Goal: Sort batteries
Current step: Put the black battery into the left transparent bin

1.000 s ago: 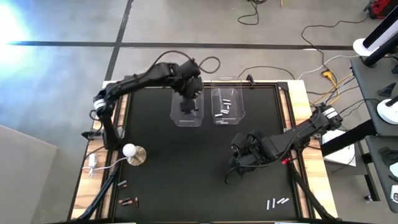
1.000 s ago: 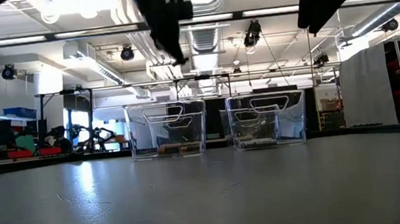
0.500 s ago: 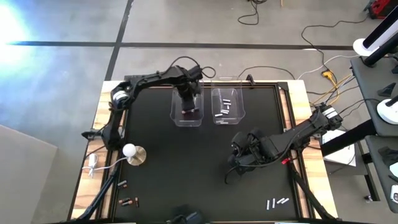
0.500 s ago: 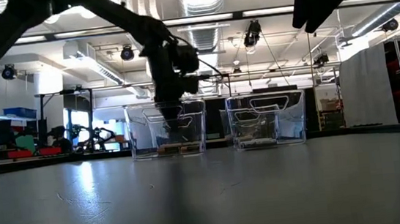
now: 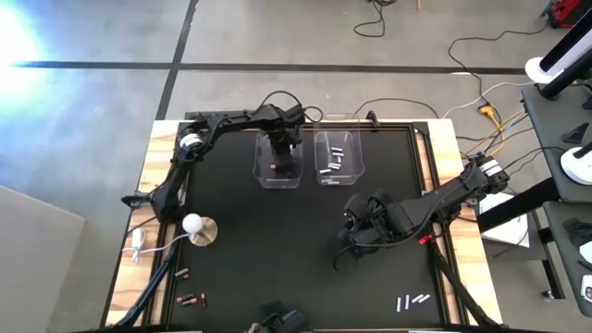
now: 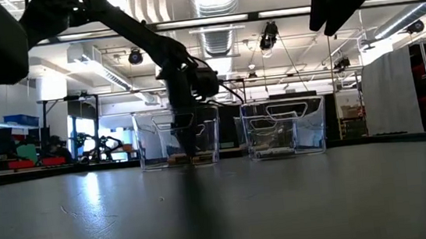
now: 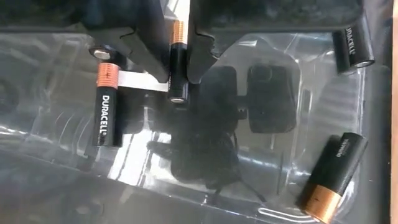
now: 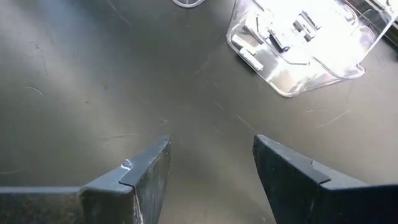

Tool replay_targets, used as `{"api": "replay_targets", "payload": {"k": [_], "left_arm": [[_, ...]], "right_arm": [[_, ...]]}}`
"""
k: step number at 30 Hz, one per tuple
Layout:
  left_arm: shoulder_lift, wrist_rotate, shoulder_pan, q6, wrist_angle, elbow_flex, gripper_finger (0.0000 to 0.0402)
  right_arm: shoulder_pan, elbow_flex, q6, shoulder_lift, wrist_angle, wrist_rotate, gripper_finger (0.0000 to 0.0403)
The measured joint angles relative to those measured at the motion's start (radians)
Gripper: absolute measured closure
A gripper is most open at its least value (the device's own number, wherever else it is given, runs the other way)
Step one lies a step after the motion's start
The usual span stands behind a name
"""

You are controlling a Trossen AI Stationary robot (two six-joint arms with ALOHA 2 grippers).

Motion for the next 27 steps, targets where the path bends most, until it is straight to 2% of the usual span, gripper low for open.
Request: {"api": "replay_targets", "payload": {"k": [6, 10, 16, 21, 27], "left_arm": [[-0.006, 0.006, 0.000, -0.024, -0.002, 0.000, 0.0320], [-0.054, 0.014, 0.000, -0.026, -0.042, -0.001, 0.0291], [-0.179, 0.064, -0.004, -0.113, -0.148, 0.003, 0.0280], [-0.339, 0.112, -0.053, -0.241, -0.190, -0.015, 0.0279], [-0.551, 0.111, -0.186, -0.411, -0.203, -0.106, 0.0279]], "right_arm": [[-0.030, 0.000, -0.035, -0.006, -0.005, 0.000, 0.0184], [-0.068, 0.000, -0.091, -0.017, -0.007, 0.003, 0.0184], [-0.134, -0.001, -0.209, -0.018, -0.003, 0.017, 0.0184], [-0.186, -0.002, -0.403, -0.018, 0.001, 0.127, 0.0184], [-0.273, -0.003, -0.732, -0.018, 0.079, 0.211, 0.0184]]}}
